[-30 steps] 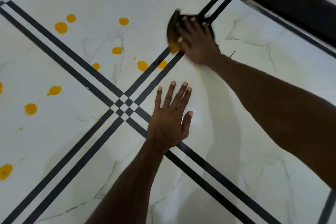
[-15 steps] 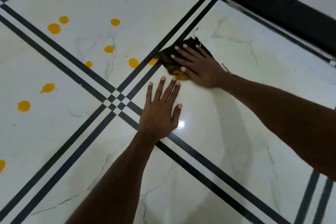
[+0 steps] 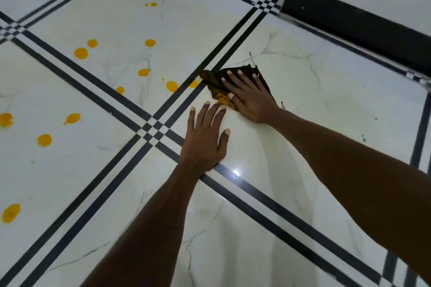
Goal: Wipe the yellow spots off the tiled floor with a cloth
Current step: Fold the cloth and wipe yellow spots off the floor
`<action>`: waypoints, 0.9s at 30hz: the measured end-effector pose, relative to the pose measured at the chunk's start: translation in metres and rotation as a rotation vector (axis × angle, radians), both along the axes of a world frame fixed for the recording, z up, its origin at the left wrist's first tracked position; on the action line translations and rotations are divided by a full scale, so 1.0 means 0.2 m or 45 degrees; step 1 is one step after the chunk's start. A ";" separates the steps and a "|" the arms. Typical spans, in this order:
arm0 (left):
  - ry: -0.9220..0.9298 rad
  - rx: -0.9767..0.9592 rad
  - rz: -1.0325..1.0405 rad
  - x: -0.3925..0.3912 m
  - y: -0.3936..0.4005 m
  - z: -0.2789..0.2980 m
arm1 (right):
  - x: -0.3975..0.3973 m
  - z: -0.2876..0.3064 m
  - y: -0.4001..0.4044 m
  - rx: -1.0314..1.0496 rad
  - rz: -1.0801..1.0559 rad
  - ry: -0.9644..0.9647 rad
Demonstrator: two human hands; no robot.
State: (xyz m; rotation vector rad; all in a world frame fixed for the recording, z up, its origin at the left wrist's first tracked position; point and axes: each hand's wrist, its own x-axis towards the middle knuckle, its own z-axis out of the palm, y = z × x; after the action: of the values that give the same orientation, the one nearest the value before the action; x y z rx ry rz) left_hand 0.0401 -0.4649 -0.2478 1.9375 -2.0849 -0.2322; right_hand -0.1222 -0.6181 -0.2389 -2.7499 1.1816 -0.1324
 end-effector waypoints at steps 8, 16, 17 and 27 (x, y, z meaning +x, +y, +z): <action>0.195 -0.067 0.124 0.16 0.14 0.08 | 0.11 0.02 0.02 0.192 -0.287 0.001; 0.080 -0.021 0.273 0.38 0.35 0.00 | 0.15 0.05 0.25 0.214 -0.151 -0.006; 0.098 0.000 0.306 0.36 0.33 0.01 | 0.14 0.05 0.31 0.225 -0.105 -0.024; 0.412 0.112 0.602 0.02 0.10 0.22 | -0.02 0.20 0.55 0.524 -0.617 -0.860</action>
State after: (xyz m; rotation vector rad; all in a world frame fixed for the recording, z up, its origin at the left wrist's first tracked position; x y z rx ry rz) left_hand 0.0437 -0.4441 -0.2047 2.2021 -1.3943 -0.4989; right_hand -0.1260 -0.5077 -0.1996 -1.7958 1.4167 -0.7110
